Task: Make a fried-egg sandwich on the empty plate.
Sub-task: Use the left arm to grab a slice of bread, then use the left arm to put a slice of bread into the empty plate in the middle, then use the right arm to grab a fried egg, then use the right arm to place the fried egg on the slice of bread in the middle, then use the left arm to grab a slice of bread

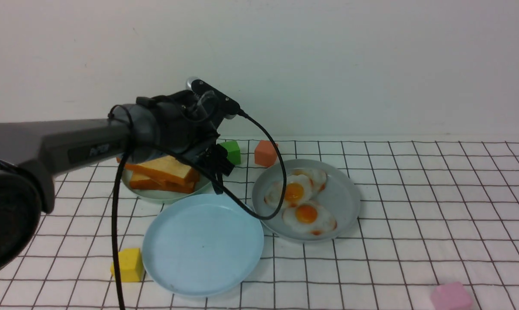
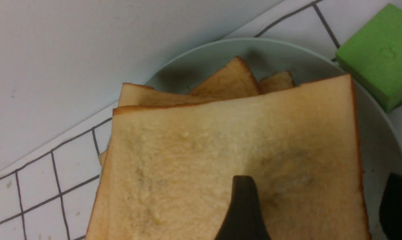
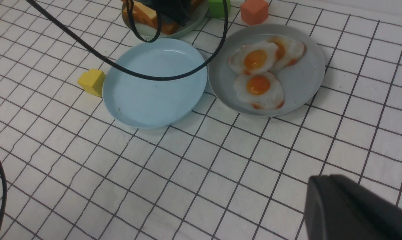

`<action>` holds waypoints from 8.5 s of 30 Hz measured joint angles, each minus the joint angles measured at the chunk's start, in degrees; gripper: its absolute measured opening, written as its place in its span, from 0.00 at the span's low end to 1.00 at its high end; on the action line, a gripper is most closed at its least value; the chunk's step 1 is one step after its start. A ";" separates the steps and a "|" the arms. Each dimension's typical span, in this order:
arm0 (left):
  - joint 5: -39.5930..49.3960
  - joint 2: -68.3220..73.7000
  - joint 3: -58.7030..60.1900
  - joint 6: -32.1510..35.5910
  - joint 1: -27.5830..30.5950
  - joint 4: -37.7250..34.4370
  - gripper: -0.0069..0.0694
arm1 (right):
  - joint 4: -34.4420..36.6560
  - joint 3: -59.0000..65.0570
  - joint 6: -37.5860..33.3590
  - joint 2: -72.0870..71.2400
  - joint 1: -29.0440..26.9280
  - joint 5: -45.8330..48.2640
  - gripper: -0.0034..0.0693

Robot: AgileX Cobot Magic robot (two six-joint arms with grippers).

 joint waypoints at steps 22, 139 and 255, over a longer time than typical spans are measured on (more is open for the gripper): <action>1.81 -1.62 -0.32 -5.14 -1.31 3.02 0.20 | 0.29 0.00 0.00 0.00 0.00 2.49 0.09; -20.07 -87.15 56.89 12.18 -13.75 -45.37 0.07 | 17.44 -39.75 -3.01 80.98 2.38 -12.35 0.58; 1.39 -45.75 36.21 -3.51 -5.37 -23.90 0.07 | -7.47 -12.91 9.06 21.30 10.86 2.98 0.06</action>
